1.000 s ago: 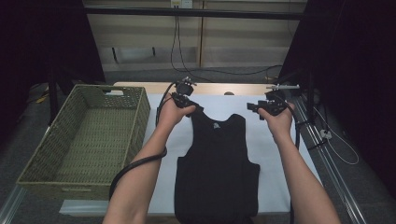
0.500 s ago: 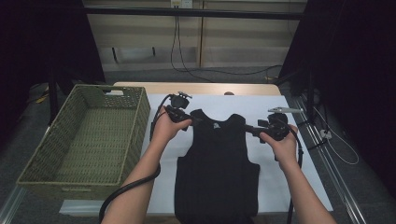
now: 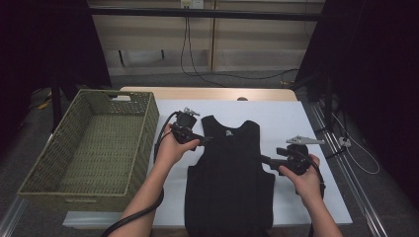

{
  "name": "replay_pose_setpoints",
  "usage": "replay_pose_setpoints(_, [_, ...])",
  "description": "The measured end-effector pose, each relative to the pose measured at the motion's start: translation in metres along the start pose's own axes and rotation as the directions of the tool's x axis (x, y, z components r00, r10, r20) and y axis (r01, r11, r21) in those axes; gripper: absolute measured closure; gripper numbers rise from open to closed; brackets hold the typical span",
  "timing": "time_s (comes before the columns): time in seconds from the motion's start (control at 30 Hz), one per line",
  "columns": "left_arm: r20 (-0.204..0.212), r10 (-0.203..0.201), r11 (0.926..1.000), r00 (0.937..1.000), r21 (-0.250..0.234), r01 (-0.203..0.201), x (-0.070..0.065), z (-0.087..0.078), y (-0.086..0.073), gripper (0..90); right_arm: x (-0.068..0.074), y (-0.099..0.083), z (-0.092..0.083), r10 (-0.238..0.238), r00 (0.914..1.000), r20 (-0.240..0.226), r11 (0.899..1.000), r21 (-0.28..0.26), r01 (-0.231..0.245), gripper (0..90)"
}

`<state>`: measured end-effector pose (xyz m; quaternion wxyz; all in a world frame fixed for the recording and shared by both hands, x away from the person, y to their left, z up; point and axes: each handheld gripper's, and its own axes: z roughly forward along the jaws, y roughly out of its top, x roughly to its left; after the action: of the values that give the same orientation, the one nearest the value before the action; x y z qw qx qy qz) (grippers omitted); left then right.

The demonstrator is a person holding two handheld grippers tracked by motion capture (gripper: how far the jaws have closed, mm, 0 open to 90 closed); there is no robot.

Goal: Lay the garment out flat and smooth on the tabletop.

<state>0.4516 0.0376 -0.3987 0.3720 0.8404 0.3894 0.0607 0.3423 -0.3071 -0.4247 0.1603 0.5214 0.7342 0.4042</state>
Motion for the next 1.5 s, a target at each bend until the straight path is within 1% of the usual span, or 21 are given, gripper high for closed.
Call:
replay_pose_setpoints(0.17, [-0.011,0.005,1.0,0.9999,0.007,-0.004,-0.002,-0.004,-0.015,8.3,0.003,-0.014,-0.005,0.011,0.9999,-0.001,1.0,0.01,-0.011,24.2])
replay_pose_setpoints(0.33, [-0.012,0.012,0.9998,0.9999,0.014,-0.012,-0.004,-0.009,-0.032,8.3,0.007,-0.028,-0.016,0.024,0.9993,0.027,1.0,0.005,-0.024,27.1])
replay_pose_setpoints(0.37, [-0.014,0.025,0.9996,0.9996,0.016,-0.024,-0.005,-0.01,-0.034,8.3,0.008,-0.03,-0.018,0.028,0.9991,0.033,1.0,0.012,-0.028,28.9])
replay_pose_setpoints(0.4, [-0.01,0.03,0.9994,0.9995,0.015,-0.03,-0.008,-0.012,-0.038,8.0,0.009,-0.033,-0.021,0.026,0.9985,0.048,1.0,0.012,-0.026,37.4])
replay_pose_setpoints(0.43, [-0.01,0.03,0.9994,0.9995,0.015,-0.03,-0.008,-0.012,-0.038,8.0,0.009,-0.033,-0.021,0.026,0.9985,0.048,1.0,0.012,-0.026,37.4])
replay_pose_setpoints(0.53, [-0.018,0.044,0.999,0.9989,0.007,-0.044,-0.012,-0.014,-0.045,8.0,0.011,-0.039,-0.024,0.03,0.9983,0.05,0.999,0.02,-0.031,45.6])
replay_pose_setpoints(0.6, [-0.014,0.034,0.9994,0.9993,-0.005,-0.034,-0.013,-0.015,-0.051,8.0,0.012,-0.045,-0.024,0.038,0.9975,0.059,0.998,0.042,-0.04,54.5])
replay_pose_setpoints(0.63, [-0.014,0.036,0.9994,0.9993,0.003,-0.036,-0.013,-0.014,-0.053,8.0,0.012,-0.045,-0.024,0.038,0.9975,0.059,0.998,0.042,-0.04,54.5])
replay_pose_setpoints(0.67, [-0.017,0.04,0.9991,0.999,0.015,-0.04,-0.013,-0.015,-0.054,8.0,0.012,-0.046,-0.025,0.042,0.9973,0.061,0.998,0.044,-0.044,58.0])
replay_pose_setpoints(0.73, [-0.032,0.038,0.9993,0.9988,0.002,-0.038,-0.013,-0.018,-0.057,8.0,0.012,-0.049,-0.028,0.035,0.9975,0.062,0.998,0.051,-0.038,65.0])
replay_pose_setpoints(0.77, [-0.032,0.04,0.9992,0.9987,0.001,-0.04,-0.013,-0.019,-0.057,8.0,0.012,-0.049,-0.028,0.035,0.9975,0.062,0.998,0.051,-0.038,65.0])
replay_pose_setpoints(0.9, [-0.036,0.038,0.9992,0.9986,-0.011,-0.039,-0.015,-0.019,-0.059,8.0,0.011,-0.052,-0.033,0.044,0.9977,0.052,0.998,0.047,-0.046,69.6])
replay_pose_setpoints(0.93, [-0.039,0.053,0.9986,0.9978,-0.003,-0.054,-0.017,-0.018,-0.06,8.0,0.012,-0.054,-0.032,0.042,0.998,0.047,0.997,0.056,-0.045,69.8])
replay_pose_setpoints(1.03, [-0.038,0.053,0.9986,0.9979,0.0,-0.053,-0.018,-0.016,-0.06,8.0,0.011,-0.057,-0.027,0.039,0.9978,0.054,0.997,0.064,-0.042,67.2])
replay_pose_setpoints(1.07, [-0.034,0.053,0.9986,0.998,0.002,-0.053,-0.019,-0.016,-0.061,8.0,0.01,-0.059,-0.022,0.056,0.998,0.031,0.996,0.07,-0.058,68.7])
replay_pose_setpoints(1.1, [-0.04,0.055,0.9985,0.9977,0.002,-0.055,-0.019,-0.015,-0.061,8.0,0.01,-0.059,-0.022,0.056,0.998,0.031,0.996,0.07,-0.058,68.7])
replay_pose_setpoints(1.13, [-0.038,0.06,0.9982,0.9975,0.002,-0.06,-0.02,-0.016,-0.061,8.0,0.013,-0.059,-0.017,0.042,0.999,0.015,0.996,0.076,-0.043,74.0])
replay_pose_setpoints(1.23, [-0.036,0.06,0.9982,0.9975,0.001,-0.06,-0.02,-0.017,-0.062,8.0,0.017,-0.058,-0.013,0.025,0.9997,0.004,0.997,0.079,-0.025,77.0])
replay_pose_setpoints(1.3, [-0.04,0.054,0.9985,0.9977,-0.004,-0.055,-0.02,-0.017,-0.064,8.0,0.018,-0.056,-0.011,0.011,0.9999,0.003,0.997,0.078,-0.011,82.1])
replay_pose_setpoints(1.33, [-0.043,0.057,0.9984,0.9975,0.006,-0.056,-0.018,-0.019,-0.065,8.0,0.015,-0.055,-0.009,0.033,0.9992,-0.024,0.996,0.078,-0.031,85.4])
replay_pose_setpoints(1.5, [-0.052,0.044,0.999,0.9977,-0.004,-0.044,-0.015,-0.022,-0.068,8.0,0.008,-0.05,-0.015,0.069,0.9968,-0.04,0.996,0.055,-0.067,87.0])
